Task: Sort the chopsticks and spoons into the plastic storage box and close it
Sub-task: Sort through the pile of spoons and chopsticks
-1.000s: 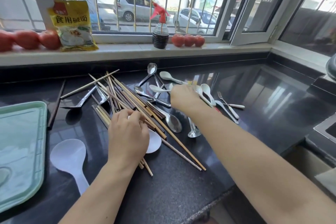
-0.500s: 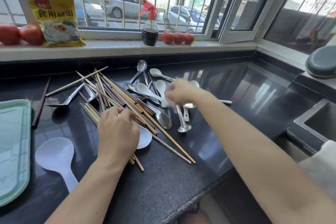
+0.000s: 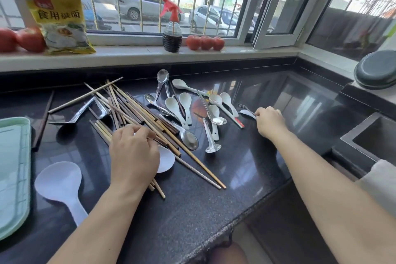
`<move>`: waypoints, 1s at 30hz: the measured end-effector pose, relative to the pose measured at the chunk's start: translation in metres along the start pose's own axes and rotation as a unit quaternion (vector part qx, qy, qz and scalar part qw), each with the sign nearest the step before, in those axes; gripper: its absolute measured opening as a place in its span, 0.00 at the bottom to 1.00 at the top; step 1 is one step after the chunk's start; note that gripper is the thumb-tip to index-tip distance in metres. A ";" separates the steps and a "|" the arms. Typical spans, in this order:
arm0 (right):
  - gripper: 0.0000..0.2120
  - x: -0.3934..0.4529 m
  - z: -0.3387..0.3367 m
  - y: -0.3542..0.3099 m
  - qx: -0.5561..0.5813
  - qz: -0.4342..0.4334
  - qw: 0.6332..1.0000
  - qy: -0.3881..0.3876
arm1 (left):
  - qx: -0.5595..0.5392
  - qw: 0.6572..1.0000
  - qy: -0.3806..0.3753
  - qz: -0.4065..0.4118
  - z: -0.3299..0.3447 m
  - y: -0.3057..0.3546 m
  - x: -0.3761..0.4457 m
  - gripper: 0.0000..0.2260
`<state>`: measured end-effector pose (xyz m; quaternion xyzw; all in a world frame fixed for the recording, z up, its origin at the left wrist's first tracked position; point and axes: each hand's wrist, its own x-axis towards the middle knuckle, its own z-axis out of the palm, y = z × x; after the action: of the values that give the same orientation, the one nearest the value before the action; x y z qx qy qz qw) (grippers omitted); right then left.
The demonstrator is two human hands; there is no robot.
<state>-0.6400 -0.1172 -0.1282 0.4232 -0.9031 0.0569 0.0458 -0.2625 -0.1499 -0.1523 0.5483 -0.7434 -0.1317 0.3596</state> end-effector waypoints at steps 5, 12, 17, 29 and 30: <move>0.11 0.002 0.013 0.005 0.026 -0.022 0.999 0.021 | -0.001 1.000 -0.008 -0.005 0.000 0.001 -0.001 0.08; 0.12 -0.005 0.021 0.003 0.130 0.015 0.989 0.066 | -0.002 1.000 -0.014 -0.006 -0.001 0.002 -0.003 0.09; 0.11 0.000 0.017 0.004 0.248 0.063 0.965 0.062 | -0.007 1.000 -0.014 -0.008 -0.002 0.004 -0.003 0.09; 0.10 -0.072 -0.021 -0.062 0.347 -0.038 0.909 0.227 | -0.074 0.995 0.054 0.045 -0.015 0.022 -0.010 0.09; 0.10 -0.093 -0.033 -0.088 0.363 -0.111 0.898 0.223 | -0.122 0.989 0.063 0.050 -0.024 0.032 -0.011 0.09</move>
<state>-0.5120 -0.0973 -0.1026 0.4838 -0.7331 0.4684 0.0955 -0.2683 -0.1236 -0.1205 0.4699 -0.7241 -0.1679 0.4762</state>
